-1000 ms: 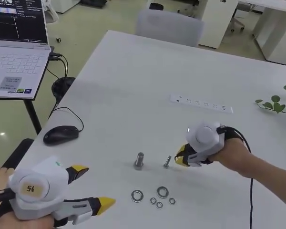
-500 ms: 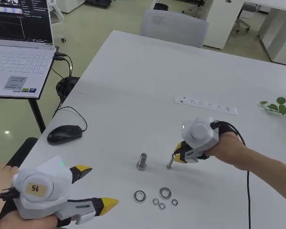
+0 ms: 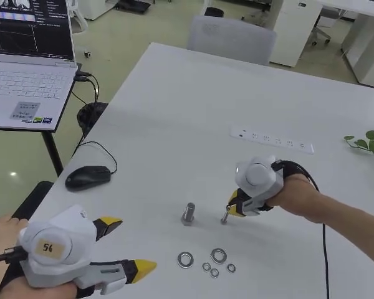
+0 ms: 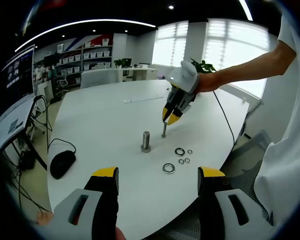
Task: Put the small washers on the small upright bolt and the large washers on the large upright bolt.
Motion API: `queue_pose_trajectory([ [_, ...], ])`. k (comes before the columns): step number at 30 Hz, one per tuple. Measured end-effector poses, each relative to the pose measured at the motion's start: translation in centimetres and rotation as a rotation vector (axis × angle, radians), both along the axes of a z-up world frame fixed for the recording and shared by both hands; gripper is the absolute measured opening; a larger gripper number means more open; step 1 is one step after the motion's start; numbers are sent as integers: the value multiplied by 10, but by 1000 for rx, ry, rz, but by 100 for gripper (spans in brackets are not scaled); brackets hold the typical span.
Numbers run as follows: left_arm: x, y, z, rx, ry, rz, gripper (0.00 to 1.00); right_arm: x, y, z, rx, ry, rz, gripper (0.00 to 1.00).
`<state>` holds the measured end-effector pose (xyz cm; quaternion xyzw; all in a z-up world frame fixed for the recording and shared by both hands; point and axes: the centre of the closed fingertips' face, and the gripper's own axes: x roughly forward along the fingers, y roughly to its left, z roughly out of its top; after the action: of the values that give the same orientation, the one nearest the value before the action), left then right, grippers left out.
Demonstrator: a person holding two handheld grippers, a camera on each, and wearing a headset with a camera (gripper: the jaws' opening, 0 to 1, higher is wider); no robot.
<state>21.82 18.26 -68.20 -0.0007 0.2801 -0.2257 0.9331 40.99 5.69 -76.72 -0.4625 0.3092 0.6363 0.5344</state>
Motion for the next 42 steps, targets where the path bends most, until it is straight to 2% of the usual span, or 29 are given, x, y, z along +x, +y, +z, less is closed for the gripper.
queue_pose_trajectory([
  [11, -1, -3, 0, 0, 1, -3, 63, -1, -1, -6, -23, 0, 12, 14],
  [19, 1, -5, 1, 4, -2, -7, 64, 0, -1, -16, -47, 1, 20, 14],
  [42, 28, -15, 13, 8, -38, -24, 65, -4, 0, -43, -99, 13, 28, 14],
])
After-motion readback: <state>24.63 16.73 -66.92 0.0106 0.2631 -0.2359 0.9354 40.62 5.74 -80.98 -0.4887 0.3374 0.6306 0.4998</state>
